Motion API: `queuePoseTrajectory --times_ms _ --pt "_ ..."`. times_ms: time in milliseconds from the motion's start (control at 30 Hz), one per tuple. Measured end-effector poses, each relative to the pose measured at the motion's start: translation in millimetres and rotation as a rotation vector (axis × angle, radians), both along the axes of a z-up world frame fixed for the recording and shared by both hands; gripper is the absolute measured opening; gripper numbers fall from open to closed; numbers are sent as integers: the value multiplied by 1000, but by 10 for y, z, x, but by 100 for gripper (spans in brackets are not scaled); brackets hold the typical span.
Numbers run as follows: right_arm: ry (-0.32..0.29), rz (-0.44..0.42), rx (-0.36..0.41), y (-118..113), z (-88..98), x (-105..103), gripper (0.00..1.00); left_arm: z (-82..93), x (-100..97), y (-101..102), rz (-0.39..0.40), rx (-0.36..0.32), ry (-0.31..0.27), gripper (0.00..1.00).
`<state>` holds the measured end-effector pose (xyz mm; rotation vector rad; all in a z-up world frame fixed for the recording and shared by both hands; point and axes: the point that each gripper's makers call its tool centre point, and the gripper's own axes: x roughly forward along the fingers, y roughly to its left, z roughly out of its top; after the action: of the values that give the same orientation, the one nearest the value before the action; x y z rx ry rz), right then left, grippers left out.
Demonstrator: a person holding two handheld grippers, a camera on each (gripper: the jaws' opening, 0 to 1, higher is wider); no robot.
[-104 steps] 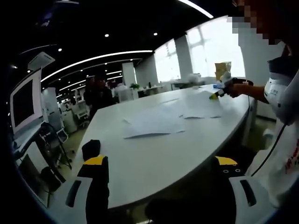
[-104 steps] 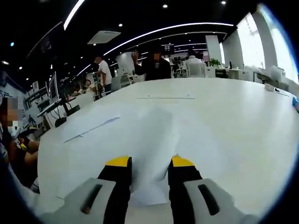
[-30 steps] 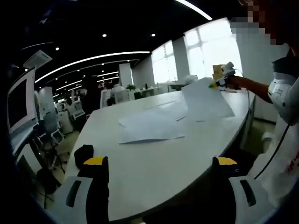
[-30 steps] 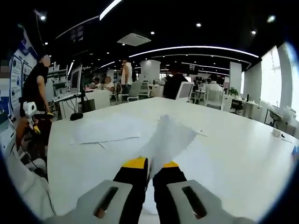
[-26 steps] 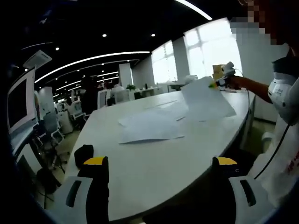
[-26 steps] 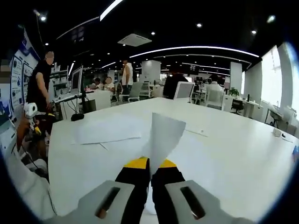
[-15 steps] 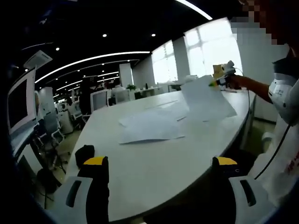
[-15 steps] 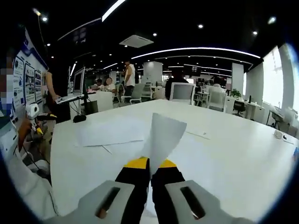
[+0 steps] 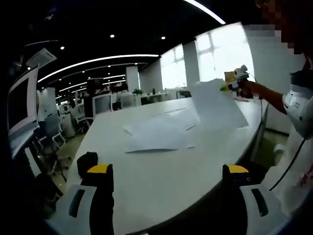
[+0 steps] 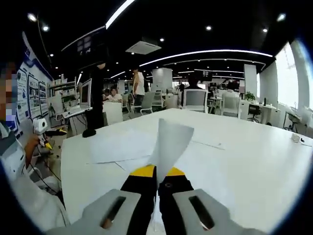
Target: Organize the stack of printing papers by aligning and flattening the scattered papers on the table
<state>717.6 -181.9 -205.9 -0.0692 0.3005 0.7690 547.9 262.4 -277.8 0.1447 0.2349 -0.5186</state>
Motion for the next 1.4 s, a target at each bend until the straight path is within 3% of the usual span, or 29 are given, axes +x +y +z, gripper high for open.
queuePoseTrajectory --times_ms 1033,1400 --pt "-55 131 34 420 383 -176 0 151 181 -122 -38 8 -26 96" --pt "-72 205 50 638 611 -225 0 233 279 -196 -53 -5 -47 97"
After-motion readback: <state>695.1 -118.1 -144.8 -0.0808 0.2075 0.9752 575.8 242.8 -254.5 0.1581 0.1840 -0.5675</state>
